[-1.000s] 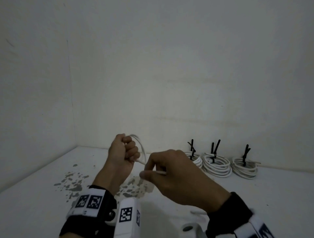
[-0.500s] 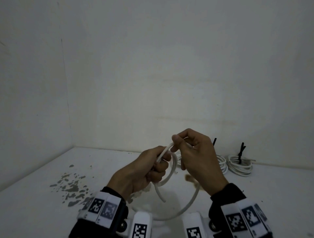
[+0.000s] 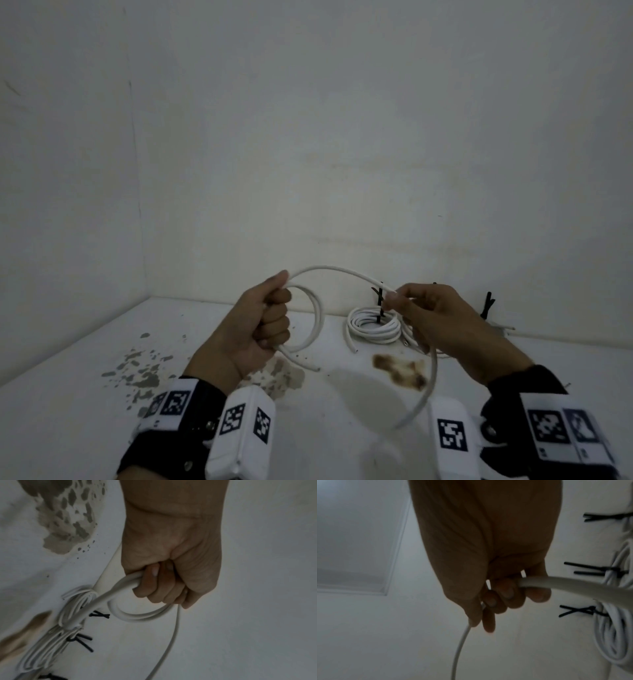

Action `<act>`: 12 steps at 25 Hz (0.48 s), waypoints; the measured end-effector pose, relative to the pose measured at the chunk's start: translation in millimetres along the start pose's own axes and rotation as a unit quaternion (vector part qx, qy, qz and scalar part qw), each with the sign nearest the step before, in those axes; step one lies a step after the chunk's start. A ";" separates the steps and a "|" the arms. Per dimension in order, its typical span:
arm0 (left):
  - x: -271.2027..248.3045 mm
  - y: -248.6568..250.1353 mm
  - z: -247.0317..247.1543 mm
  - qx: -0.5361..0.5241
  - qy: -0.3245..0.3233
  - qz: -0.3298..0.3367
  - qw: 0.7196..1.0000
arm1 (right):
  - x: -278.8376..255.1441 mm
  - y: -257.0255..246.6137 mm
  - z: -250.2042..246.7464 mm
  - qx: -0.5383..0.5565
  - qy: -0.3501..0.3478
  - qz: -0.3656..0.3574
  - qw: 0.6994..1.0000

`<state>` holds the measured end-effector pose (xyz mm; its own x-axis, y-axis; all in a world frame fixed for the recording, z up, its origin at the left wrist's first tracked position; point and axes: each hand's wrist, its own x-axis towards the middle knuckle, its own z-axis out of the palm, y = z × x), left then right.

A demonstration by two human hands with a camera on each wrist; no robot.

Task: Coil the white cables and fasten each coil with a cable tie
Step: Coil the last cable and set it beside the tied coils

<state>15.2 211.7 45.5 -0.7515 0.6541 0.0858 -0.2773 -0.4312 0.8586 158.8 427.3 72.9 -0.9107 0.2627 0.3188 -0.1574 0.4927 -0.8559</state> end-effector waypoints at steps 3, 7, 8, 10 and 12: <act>0.9 9.0 -12.2 -0.042 0.015 0.013 0.999 | -2.2 8.1 -11.8 0.016 -0.062 0.009 0.998; 0.8 7.4 -11.6 -0.057 0.022 0.014 0.998 | 0.8 5.3 -2.0 -0.007 -0.089 0.013 0.996; 1.1 6.9 -9.9 -0.065 0.024 0.018 0.997 | 1.9 4.0 2.3 -0.026 -0.076 0.011 0.997; 1.3 6.8 -6.8 -0.093 0.026 0.027 0.995 | 3.8 4.6 11.7 -0.073 -0.057 0.003 0.996; 1.0 7.7 -4.7 -0.136 0.024 0.041 0.990 | 4.7 8.7 23.3 -0.097 -0.058 0.016 0.993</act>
<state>9.5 206.0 49.9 -0.8040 0.5823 0.1202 -0.3598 -0.6374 0.6814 144.3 413.4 57.5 -0.9536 0.1893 0.2341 -0.0611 0.6395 -0.7663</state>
